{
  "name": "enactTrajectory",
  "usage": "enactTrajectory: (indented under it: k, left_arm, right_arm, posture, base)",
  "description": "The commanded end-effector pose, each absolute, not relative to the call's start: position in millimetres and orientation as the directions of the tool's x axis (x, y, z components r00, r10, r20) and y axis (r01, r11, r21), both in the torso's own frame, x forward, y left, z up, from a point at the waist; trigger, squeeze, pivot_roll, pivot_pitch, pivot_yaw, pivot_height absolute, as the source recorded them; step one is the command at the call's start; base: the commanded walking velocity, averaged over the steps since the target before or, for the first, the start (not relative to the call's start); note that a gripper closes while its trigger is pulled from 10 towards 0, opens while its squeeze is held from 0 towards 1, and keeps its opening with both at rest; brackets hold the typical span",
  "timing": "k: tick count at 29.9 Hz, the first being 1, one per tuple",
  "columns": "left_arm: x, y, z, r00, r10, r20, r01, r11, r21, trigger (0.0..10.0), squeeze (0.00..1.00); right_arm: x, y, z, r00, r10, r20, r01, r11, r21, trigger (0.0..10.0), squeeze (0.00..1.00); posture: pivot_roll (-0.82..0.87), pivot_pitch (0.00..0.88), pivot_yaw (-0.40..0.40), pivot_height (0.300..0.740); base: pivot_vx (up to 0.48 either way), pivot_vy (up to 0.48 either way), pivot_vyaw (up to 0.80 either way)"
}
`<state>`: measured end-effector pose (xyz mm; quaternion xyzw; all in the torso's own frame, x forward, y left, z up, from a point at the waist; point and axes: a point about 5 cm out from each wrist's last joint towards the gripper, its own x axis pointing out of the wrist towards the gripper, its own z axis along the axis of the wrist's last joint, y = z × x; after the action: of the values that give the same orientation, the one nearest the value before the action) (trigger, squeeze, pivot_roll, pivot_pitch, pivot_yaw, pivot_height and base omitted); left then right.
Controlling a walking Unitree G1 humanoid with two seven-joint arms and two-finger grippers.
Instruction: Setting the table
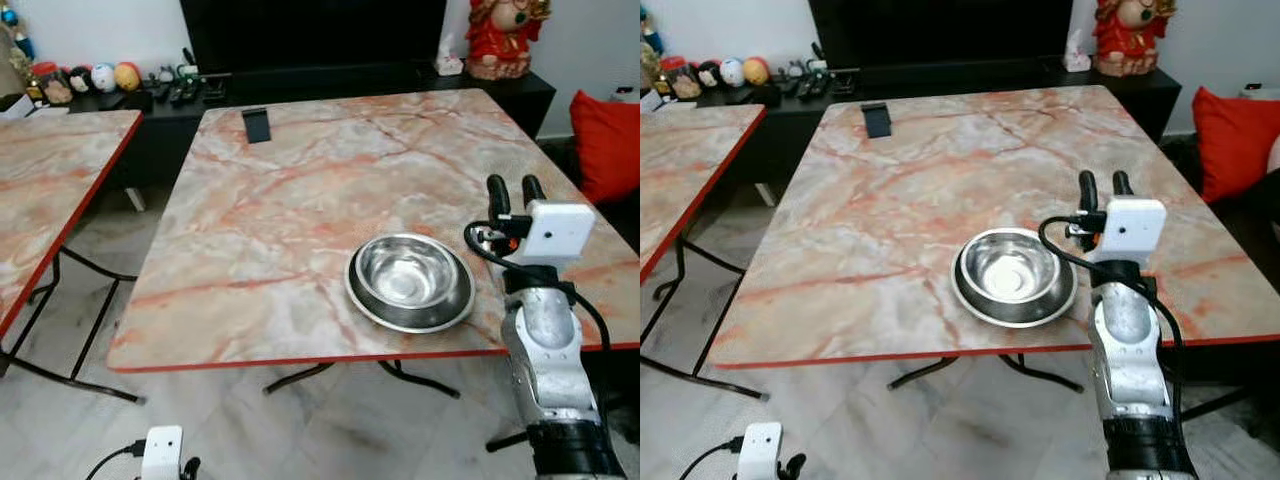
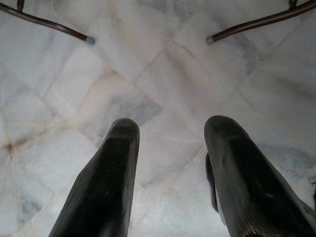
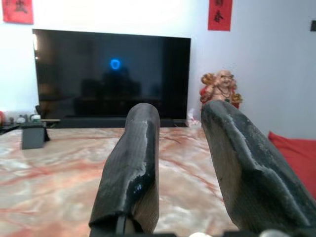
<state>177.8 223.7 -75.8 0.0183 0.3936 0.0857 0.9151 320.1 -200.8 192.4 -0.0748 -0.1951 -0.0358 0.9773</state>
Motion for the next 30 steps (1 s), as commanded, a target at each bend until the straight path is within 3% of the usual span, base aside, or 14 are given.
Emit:
enactTrajectory:
  k: [1, 30]
  left_arm:
    - [176, 223, -77, 0.668, 0.192, -0.719, -0.177, 0.979, 0.097, 10.0, 0.00]
    - [183, 228, -72, 0.681, 0.205, -0.703, -0.183, 0.977, 0.108, 10.0, 0.00]
  right_arm:
    - [324, -200, 195, 0.926, -0.019, 0.377, 0.082, 0.985, -0.152, 10.0, 0.00]
    - [332, -176, 203, 0.919, 0.017, 0.394, 0.034, 0.992, -0.124, 10.0, 0.00]
  posture:
    - [-0.14, 0.000, 0.026, 0.714]
    - [-0.10, 0.000, 0.052, 0.714]
  base:
    - [0.000, 0.304, 0.00]
    - [0.000, 0.343, 0.00]
